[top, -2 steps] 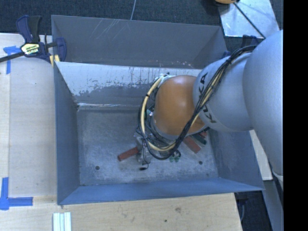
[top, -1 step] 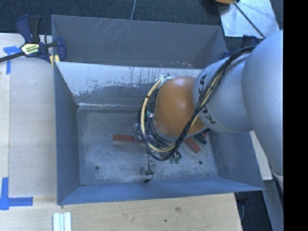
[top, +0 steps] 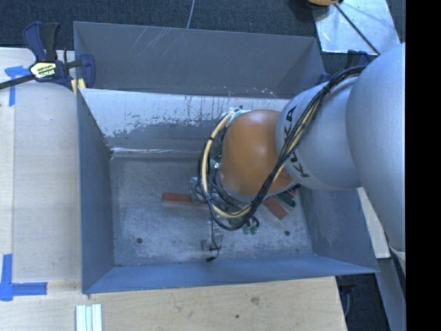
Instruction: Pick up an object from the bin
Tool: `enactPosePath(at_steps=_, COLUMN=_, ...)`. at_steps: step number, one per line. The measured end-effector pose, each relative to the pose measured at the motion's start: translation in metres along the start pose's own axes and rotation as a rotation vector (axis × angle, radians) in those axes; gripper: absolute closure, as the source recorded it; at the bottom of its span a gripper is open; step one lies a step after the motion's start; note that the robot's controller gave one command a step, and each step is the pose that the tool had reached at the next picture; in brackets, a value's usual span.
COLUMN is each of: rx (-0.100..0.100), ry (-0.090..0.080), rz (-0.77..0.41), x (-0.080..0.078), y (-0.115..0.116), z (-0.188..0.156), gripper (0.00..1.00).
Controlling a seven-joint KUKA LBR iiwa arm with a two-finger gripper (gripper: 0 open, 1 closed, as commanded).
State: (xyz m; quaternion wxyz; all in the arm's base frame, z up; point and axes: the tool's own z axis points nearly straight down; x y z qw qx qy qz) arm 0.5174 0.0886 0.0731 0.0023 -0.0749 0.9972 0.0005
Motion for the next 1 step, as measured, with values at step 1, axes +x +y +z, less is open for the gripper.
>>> enactPosePath(at_steps=1, rx=0.001, ry=0.006, rz=-0.043, x=-0.0439, y=0.0077, z=-0.0069, gripper=0.00)
